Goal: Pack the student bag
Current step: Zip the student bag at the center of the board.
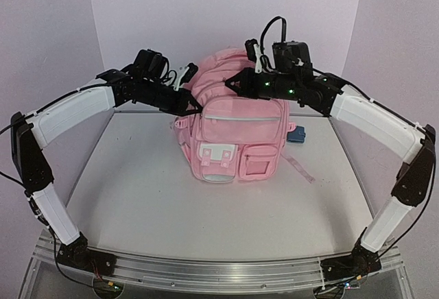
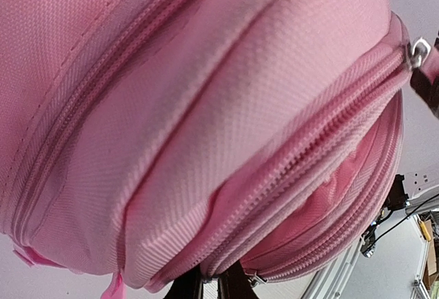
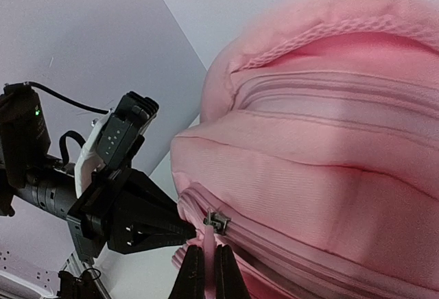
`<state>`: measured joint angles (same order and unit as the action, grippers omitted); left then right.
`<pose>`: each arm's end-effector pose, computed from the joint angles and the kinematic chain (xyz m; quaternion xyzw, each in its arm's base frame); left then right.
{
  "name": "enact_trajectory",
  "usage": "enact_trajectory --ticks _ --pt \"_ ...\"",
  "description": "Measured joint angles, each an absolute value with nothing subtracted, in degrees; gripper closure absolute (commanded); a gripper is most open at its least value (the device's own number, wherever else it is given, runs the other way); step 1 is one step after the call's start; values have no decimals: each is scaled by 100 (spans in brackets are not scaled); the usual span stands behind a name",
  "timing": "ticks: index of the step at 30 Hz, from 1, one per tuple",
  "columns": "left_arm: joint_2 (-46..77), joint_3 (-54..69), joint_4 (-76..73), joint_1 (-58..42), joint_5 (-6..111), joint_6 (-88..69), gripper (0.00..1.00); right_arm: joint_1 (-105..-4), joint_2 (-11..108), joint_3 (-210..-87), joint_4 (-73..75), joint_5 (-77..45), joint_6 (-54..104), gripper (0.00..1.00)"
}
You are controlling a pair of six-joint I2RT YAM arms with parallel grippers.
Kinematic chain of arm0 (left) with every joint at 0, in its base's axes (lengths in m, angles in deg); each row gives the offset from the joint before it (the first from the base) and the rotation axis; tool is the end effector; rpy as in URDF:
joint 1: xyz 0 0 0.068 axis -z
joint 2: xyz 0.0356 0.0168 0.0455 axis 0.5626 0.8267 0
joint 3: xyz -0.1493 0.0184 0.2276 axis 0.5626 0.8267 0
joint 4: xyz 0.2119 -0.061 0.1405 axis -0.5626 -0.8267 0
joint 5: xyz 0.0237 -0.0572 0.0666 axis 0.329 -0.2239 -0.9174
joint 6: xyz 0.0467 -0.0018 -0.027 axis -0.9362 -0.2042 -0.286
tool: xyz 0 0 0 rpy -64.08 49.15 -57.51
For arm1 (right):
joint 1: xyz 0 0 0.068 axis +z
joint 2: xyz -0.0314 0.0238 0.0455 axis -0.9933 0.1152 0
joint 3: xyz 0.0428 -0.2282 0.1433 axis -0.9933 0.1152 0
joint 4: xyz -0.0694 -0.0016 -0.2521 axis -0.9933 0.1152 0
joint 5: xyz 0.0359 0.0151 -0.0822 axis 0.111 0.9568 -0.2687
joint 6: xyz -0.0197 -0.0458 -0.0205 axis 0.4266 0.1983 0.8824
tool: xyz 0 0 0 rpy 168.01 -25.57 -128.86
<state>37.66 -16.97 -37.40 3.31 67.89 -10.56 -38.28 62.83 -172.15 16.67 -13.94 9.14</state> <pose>0.2976 -0.2469 0.3722 0.2957 0.8201 -0.3520 0.3407 0.2736 0.2831 0.4262 -0.2040 0.7542 0.4005 0.4788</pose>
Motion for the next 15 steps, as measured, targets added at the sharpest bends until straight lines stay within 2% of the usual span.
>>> enact_trajectory --ticks 4,5,8,15 --pt "3763 -1697 -3711 370 6768 -1045 57 -3591 6569 -17320 1502 -1679 912 100" --pt "3742 -1681 -3684 376 6745 -1056 52 -3570 6577 -17320 1484 -1732 914 100" --pt "3483 -1475 -3582 395 6593 -1100 46 -3541 6578 -17320 1457 -1871 922 100" --pt "2693 -1390 -3490 318 6112 -1362 44 -3533 6577 -17320 1453 -1963 953 100"
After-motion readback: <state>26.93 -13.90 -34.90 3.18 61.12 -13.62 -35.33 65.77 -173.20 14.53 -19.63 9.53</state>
